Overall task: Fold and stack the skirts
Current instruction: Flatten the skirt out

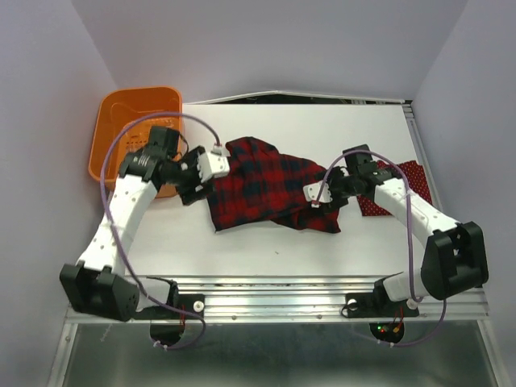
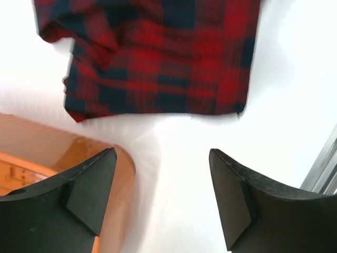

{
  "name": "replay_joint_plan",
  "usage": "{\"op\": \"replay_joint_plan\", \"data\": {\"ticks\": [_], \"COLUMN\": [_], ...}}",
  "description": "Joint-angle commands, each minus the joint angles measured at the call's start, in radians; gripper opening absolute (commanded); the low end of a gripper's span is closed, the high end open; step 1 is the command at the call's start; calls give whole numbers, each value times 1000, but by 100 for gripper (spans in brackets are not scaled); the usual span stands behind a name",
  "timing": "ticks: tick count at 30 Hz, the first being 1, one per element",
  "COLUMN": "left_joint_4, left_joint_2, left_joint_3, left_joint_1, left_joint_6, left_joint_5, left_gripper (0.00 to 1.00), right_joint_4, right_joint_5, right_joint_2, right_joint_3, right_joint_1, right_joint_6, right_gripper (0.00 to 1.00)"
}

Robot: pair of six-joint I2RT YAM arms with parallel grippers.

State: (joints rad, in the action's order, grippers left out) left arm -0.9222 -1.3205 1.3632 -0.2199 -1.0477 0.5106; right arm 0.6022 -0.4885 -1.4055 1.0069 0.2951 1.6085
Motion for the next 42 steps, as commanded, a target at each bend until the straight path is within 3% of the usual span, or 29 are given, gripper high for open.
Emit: {"op": "replay_joint_plan", "data": {"ticks": [1, 4, 7, 8, 10, 14, 20, 25, 31, 34, 36, 37, 40, 42], "left_joint_4": [87, 176, 285, 321, 428, 583, 857, 1020, 1149, 1166, 1154, 1143, 1045, 979], "left_joint_2": [177, 305, 342, 360, 380, 443, 448, 336, 196, 156, 147, 161, 202, 230], "left_joint_3": [-263, -490, -582, -637, -693, -864, -1053, -1075, -1076, -1061, -1037, -1003, -910, -779], "left_joint_1": [4, 2, -2, -3, -4, -30, -134, -222, -231, -237, -240, -240, -234, -185], "left_joint_6": [-358, -495, -571, -581, -618, -728, -773, -689, -660, -640, -598, -537, -373, -188], "left_joint_5": [-118, -122, -124, -121, -97, -54, -79, -113, -141, -142, -145, -149, -146, -94], "left_gripper": [83, 82, 82, 81, 81, 81, 80, 78, 76, 67, 45, 28, 13, 1], "right_joint_4": [-151, -173, -211, -214, -185, -159, -143, -143, -137, -140, -137, -139, -142, -136], "right_joint_5": [16, 65, 94, 102, 108, 123, 148, 162, 169, 171, 177, 183, 224, 270], "right_joint_2": [49, 31, 10, -9, -30, -49, -38, -46, -49, -52, -55, -58, -70, -82], "right_joint_3": [-60, -70, -50, -35, 5, 55, 53, 68, 68, 78, 91, 97, 148, 211], "right_joint_1": [24, 33, 33, 33, 33, 42, 42, 42, 42, 42, 42, 42, 42, 42], "right_joint_6": [47, 73, 28, 5, -38, -52, -64, -90, -101, -131, -168, -185, -297, -389], "right_gripper": [67, 42, 26, 15, 7, 3, 1, 1, 1, 1, 1, 1, 1, 1]}}
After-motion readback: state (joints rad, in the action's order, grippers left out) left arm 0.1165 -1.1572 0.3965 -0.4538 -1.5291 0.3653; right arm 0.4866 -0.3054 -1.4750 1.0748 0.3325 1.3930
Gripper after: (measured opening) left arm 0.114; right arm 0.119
